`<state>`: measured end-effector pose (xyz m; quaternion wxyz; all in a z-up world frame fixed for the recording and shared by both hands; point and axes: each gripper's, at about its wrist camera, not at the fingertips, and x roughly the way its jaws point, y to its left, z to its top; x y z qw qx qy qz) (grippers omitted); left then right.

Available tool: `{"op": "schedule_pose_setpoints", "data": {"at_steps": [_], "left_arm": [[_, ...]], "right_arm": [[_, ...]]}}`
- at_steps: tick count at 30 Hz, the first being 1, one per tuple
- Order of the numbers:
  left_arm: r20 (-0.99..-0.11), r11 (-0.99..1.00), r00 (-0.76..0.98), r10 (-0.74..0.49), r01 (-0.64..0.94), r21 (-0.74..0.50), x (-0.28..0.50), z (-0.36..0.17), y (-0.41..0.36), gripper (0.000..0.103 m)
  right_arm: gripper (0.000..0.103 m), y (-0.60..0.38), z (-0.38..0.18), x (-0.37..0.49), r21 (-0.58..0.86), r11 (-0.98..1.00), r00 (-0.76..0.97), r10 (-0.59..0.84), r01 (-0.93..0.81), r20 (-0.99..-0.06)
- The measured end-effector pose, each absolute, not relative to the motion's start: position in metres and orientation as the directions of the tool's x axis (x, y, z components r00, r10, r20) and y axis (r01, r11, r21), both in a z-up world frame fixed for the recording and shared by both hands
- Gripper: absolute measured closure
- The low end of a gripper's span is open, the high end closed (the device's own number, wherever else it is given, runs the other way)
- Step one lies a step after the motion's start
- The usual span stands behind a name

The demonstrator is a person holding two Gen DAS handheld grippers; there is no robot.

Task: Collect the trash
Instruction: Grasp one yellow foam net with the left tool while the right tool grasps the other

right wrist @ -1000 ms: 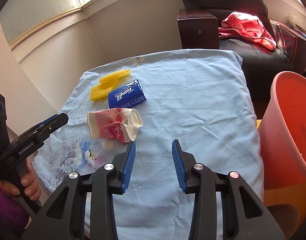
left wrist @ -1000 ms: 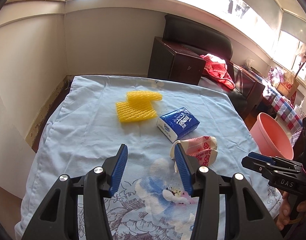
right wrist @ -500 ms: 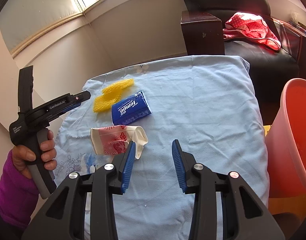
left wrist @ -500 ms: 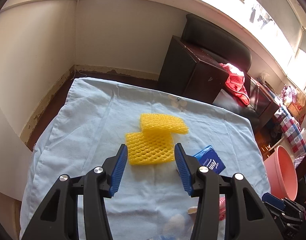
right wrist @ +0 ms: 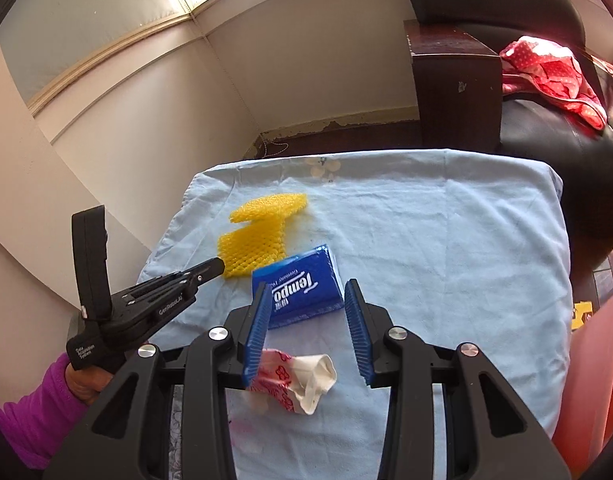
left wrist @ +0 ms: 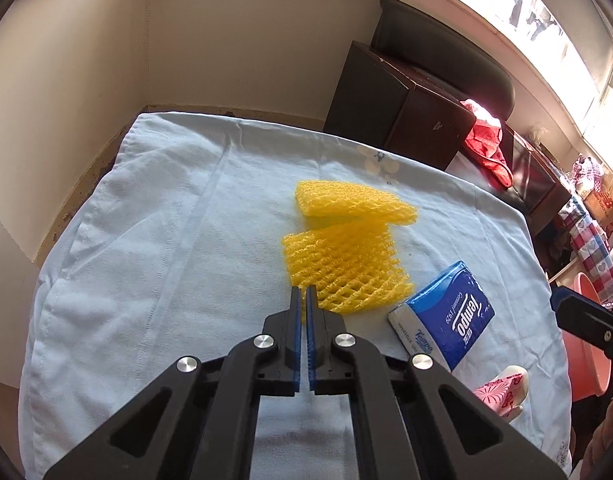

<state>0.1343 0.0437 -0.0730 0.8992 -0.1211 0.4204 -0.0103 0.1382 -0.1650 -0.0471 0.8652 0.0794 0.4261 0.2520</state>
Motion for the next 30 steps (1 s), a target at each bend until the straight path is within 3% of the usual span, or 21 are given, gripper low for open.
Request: {"op": "schedule_pose_setpoints", "data": {"at_steps": [17,27,30], "left_arm": [[-0.778,0.962,0.613,-0.137,-0.106,-0.253,0.082,-0.07,0.083,0.102],[-0.781,0.957,0.605,-0.153,-0.107,-0.271,0.077,-0.074,0.083,0.102],[-0.779,0.956,0.608,-0.151,-0.109,-0.271,0.075,-0.073,0.083,0.102]], "right_arm": [[0.064,-0.07,-0.072,0.218,0.373,0.795,0.274,0.539,-0.478,-0.797],[0.065,-0.015,-0.092,0.214,0.172,0.82,0.25,0.355,-0.546,-0.901],[0.088,-0.014,-0.096,0.211,0.156,0.817,0.262,0.35,-0.555,-0.9]]}}
